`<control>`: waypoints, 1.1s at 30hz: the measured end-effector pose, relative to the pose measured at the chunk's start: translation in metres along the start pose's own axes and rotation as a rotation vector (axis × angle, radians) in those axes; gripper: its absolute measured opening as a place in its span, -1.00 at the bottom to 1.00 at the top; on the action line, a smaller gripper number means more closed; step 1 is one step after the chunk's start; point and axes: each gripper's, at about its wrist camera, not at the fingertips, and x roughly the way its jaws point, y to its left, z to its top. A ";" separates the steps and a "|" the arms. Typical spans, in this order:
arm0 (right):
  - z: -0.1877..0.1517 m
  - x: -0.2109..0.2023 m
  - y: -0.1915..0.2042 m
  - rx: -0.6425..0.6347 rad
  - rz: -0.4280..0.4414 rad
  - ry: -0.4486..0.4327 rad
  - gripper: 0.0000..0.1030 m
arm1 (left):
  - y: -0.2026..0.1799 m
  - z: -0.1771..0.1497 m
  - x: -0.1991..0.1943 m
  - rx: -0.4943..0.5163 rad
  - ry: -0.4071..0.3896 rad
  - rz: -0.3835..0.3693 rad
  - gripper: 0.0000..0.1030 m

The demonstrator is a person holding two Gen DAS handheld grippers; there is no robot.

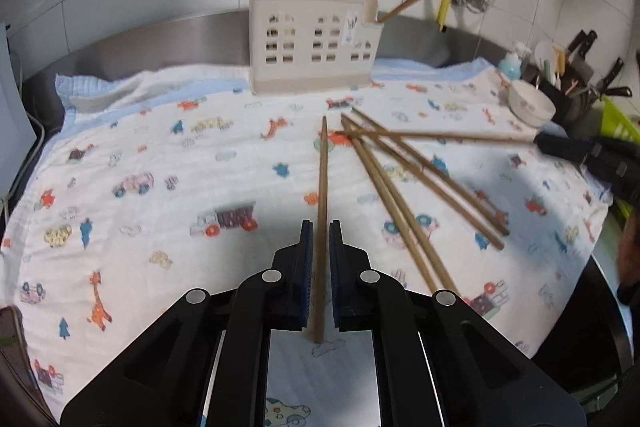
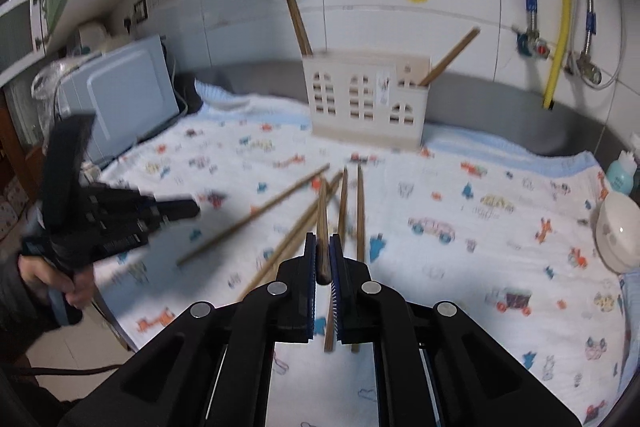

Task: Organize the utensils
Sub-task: 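Lift the right tool's chopstick toward the holder while the left tool lifts its own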

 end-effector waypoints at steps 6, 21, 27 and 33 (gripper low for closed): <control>0.009 -0.009 0.000 -0.003 -0.005 -0.023 -0.87 | 0.002 -0.018 0.023 -0.015 0.085 0.016 -0.79; 0.016 -0.014 0.001 0.002 -0.001 -0.041 -0.87 | 0.003 -0.006 0.017 -0.025 0.043 0.004 -0.90; 0.031 -0.023 -0.003 0.007 0.000 -0.068 -0.87 | 0.006 0.027 -0.018 -0.027 -0.085 -0.010 -0.90; 0.061 -0.037 -0.007 -0.012 0.000 -0.111 -0.87 | 0.009 0.062 -0.034 -0.015 -0.180 -0.016 -0.91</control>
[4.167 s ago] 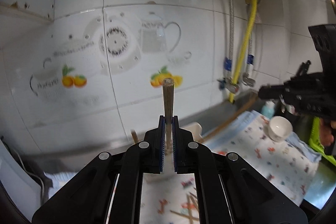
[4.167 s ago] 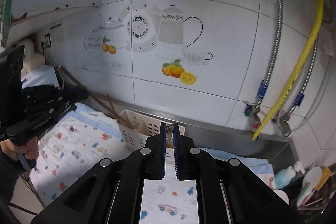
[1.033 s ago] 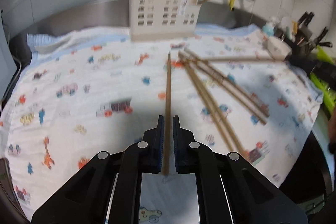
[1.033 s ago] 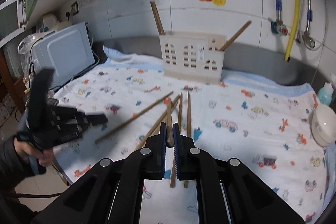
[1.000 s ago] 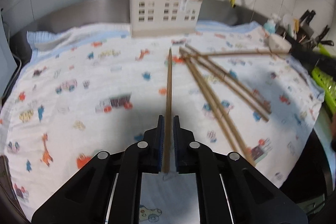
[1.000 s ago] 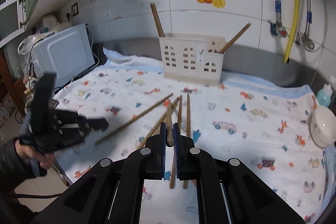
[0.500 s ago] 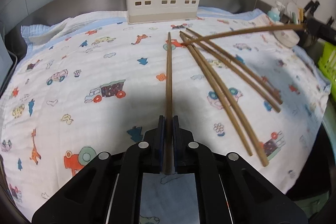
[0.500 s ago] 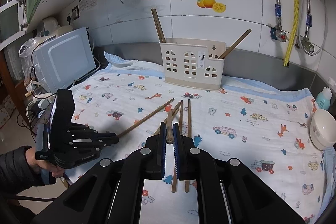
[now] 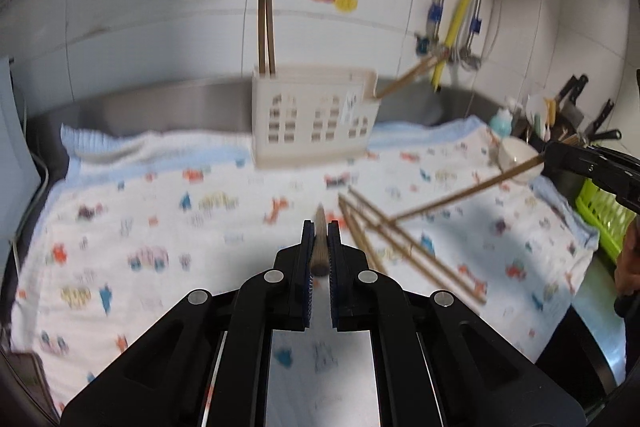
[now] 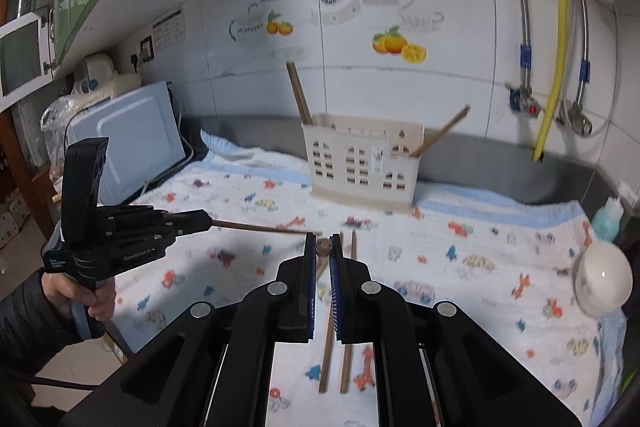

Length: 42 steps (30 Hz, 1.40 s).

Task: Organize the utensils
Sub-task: 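Lift the right tool's chopstick toward the holder while the left tool lifts its own, then open the right tool over the holder while the left tool releases its chopstick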

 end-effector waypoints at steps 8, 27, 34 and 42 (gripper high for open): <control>0.053 0.000 -0.014 -0.020 0.000 -0.015 -0.87 | -0.001 0.033 0.009 0.031 -0.013 -0.013 -0.91; 0.172 0.043 -0.064 -0.020 -0.136 -0.085 -0.88 | -0.024 0.189 0.003 0.150 -0.237 -0.001 -0.91; 0.172 0.080 -0.079 0.001 -0.129 -0.046 -0.87 | -0.020 0.232 0.025 0.128 -0.321 0.074 -0.91; 0.165 0.105 -0.086 0.008 -0.110 -0.009 -0.87 | -0.004 0.241 0.072 0.094 -0.295 0.107 -0.90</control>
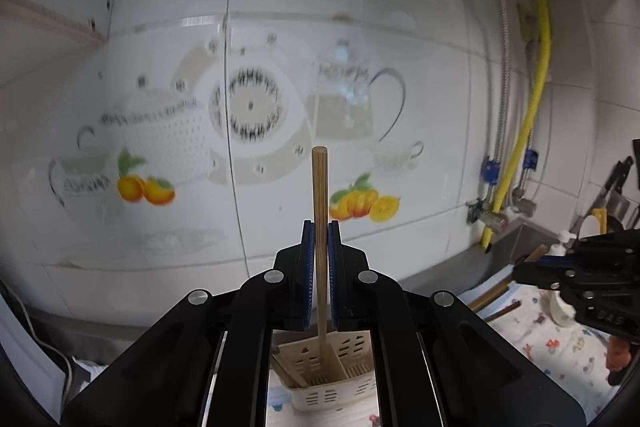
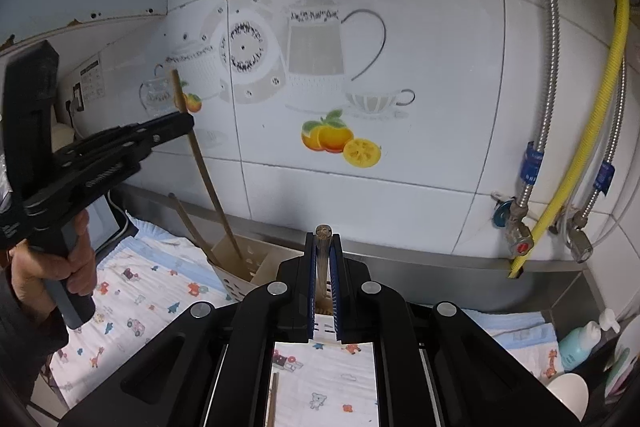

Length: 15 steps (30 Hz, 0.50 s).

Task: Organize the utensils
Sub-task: 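Open the right tool over the holder while the left tool releases its chopstick, then lower both open tools back to the remaining chopsticks on the cloth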

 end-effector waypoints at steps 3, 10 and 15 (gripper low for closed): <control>-0.004 0.007 -0.002 0.005 -0.001 0.017 -0.87 | 0.003 -0.013 0.014 -0.013 0.050 -0.010 -0.90; -0.010 0.007 -0.009 0.037 -0.005 0.019 -0.85 | 0.004 -0.025 0.016 -0.024 0.080 -0.019 -0.84; -0.012 -0.022 -0.008 0.050 0.035 -0.009 -0.72 | -0.002 -0.016 -0.016 -0.016 0.053 -0.037 -0.83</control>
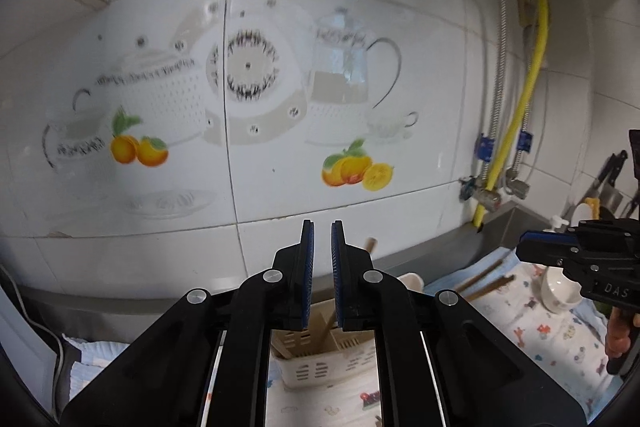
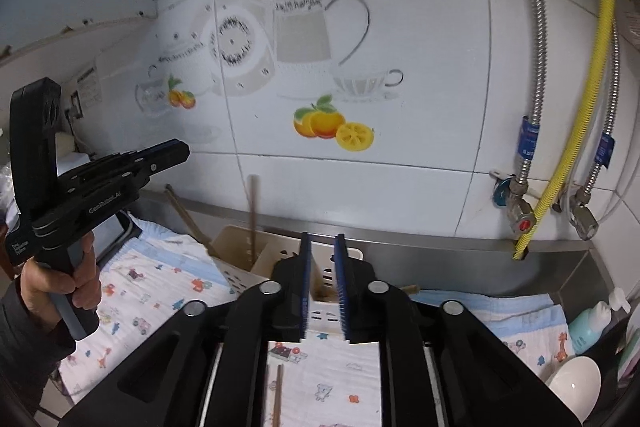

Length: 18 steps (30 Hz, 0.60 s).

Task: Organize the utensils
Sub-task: 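Lower both open tools back to the remaining chopsticks on the cloth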

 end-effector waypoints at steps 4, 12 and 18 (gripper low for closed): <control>-0.014 -0.042 0.012 -0.006 0.068 -0.022 -0.70 | -0.007 -0.007 -0.034 0.006 0.007 -0.019 -0.66; -0.066 -0.122 0.043 -0.047 0.114 -0.052 -0.59 | -0.028 -0.068 -0.098 0.039 0.107 -0.043 -0.56; -0.121 -0.149 0.059 -0.059 0.117 -0.024 -0.59 | -0.047 -0.136 -0.123 0.046 0.231 -0.089 -0.53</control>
